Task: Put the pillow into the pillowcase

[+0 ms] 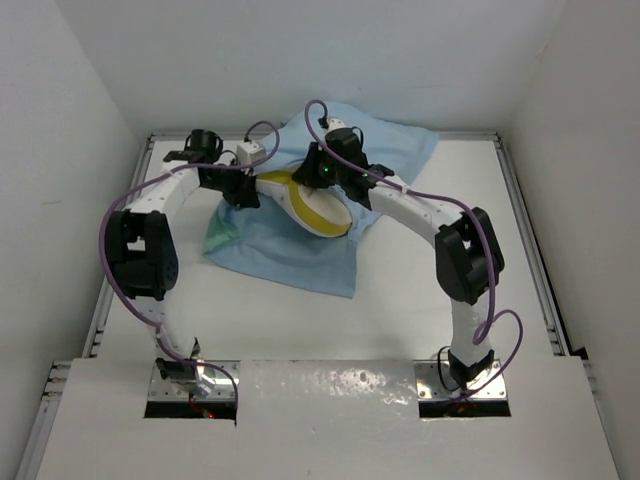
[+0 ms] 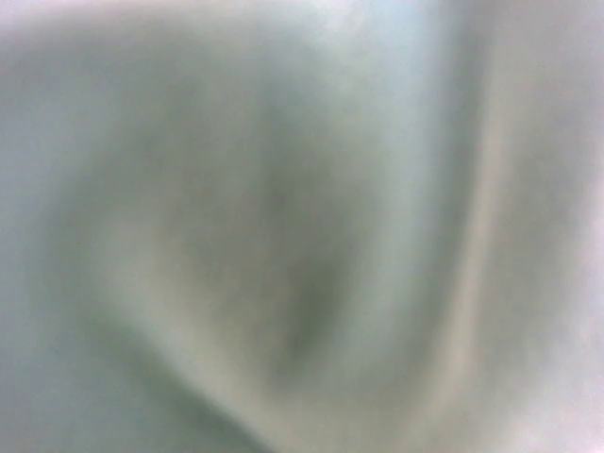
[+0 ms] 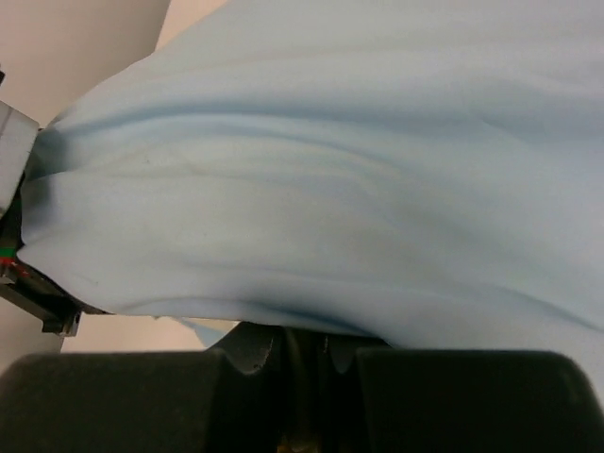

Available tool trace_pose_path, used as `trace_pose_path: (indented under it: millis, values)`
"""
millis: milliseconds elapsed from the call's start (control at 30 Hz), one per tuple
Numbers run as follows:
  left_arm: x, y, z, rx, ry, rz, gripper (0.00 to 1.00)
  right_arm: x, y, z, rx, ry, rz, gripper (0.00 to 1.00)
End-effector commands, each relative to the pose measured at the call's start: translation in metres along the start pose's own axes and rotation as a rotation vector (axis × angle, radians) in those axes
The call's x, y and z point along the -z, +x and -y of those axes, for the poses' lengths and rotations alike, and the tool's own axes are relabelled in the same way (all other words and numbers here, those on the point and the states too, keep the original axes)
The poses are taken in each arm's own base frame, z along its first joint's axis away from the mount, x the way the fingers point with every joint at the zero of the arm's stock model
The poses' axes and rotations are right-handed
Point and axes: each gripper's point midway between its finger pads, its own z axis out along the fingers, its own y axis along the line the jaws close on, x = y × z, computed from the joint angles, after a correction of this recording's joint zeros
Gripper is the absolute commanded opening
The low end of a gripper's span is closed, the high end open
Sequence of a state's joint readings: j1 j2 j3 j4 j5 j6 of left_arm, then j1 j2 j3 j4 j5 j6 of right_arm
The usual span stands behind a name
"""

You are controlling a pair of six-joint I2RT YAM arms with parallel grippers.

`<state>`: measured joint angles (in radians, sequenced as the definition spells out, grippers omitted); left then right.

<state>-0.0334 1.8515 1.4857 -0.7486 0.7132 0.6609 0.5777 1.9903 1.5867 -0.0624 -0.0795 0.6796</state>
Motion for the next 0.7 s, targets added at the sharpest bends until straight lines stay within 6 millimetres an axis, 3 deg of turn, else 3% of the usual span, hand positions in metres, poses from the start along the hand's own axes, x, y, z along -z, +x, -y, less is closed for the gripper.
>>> trace_pose_path:
  millis: [0, 33, 67, 100, 133, 167, 200, 233, 267, 300, 333, 367, 433, 533, 567, 600, 633, 667]
  values:
    - [0.046, -0.058, -0.005, 0.016, 0.015, 0.206, 0.00, 0.009, -0.051, 0.100, -0.006, 0.333, 0.186, 0.00]
    - [0.051, -0.054, 0.013, -0.035, 0.088, 0.181, 0.00, 0.010, -0.066, 0.103, -0.011, 0.369, 0.223, 0.00]
    - [0.061, -0.063, 0.019, -0.095, 0.103, 0.188, 0.00, 0.004, -0.060, 0.115, -0.031, 0.415, 0.203, 0.00]
    - [0.069, -0.053, 0.035, -0.184, 0.146, 0.154, 0.00, 0.006, -0.082, 0.115, -0.055, 0.429, 0.248, 0.00]
    - [0.076, -0.052, 0.038, -0.235, 0.139, 0.137, 0.00, 0.006, -0.090, 0.124, -0.081, 0.474, 0.275, 0.00]
    - [0.081, -0.049, 0.040, -0.256, 0.122, 0.120, 0.00, 0.000, -0.084, 0.137, -0.116, 0.512, 0.255, 0.00]
    - [0.088, -0.045, 0.029, -0.275, 0.041, 0.078, 0.00, 0.002, -0.102, 0.137, -0.129, 0.512, 0.286, 0.00]
    - [0.088, -0.040, 0.020, -0.256, -0.003, 0.052, 0.04, -0.001, -0.102, 0.133, -0.127, 0.492, 0.274, 0.00]
    - [0.082, -0.026, 0.011, -0.208, -0.032, 0.029, 0.18, -0.005, -0.105, 0.127, -0.102, 0.459, 0.273, 0.00]
    - [0.081, -0.031, -0.005, -0.159, -0.093, 0.065, 0.86, -0.009, -0.092, 0.116, -0.085, 0.409, 0.245, 0.00]
    - [0.084, -0.026, -0.013, -0.112, -0.099, 0.093, 0.99, -0.011, -0.084, 0.106, -0.072, 0.363, 0.231, 0.00]
    - [0.083, -0.024, -0.013, -0.081, -0.081, 0.125, 1.00, -0.012, -0.084, 0.093, -0.052, 0.315, 0.245, 0.00]
    - [0.096, -0.046, -0.009, -0.036, -0.035, 0.253, 1.00, -0.014, -0.065, 0.079, -0.025, 0.290, 0.212, 0.00]
    - [0.119, -0.082, -0.003, -0.030, -0.041, 0.358, 1.00, -0.022, -0.051, 0.077, -0.048, 0.276, 0.167, 0.00]
    - [0.135, -0.103, 0.000, -0.079, -0.056, 0.387, 1.00, -0.024, -0.048, 0.077, -0.058, 0.280, 0.157, 0.00]
    - [0.138, -0.102, 0.004, -0.080, -0.046, 0.364, 1.00, -0.026, -0.050, 0.076, -0.062, 0.275, 0.162, 0.00]
    - [0.154, -0.118, 0.003, -0.138, -0.088, 0.370, 1.00, -0.030, -0.048, 0.079, -0.083, 0.282, 0.157, 0.00]
    - [0.159, -0.118, 0.003, -0.160, -0.101, 0.350, 1.00, -0.032, -0.047, 0.078, -0.093, 0.284, 0.153, 0.00]
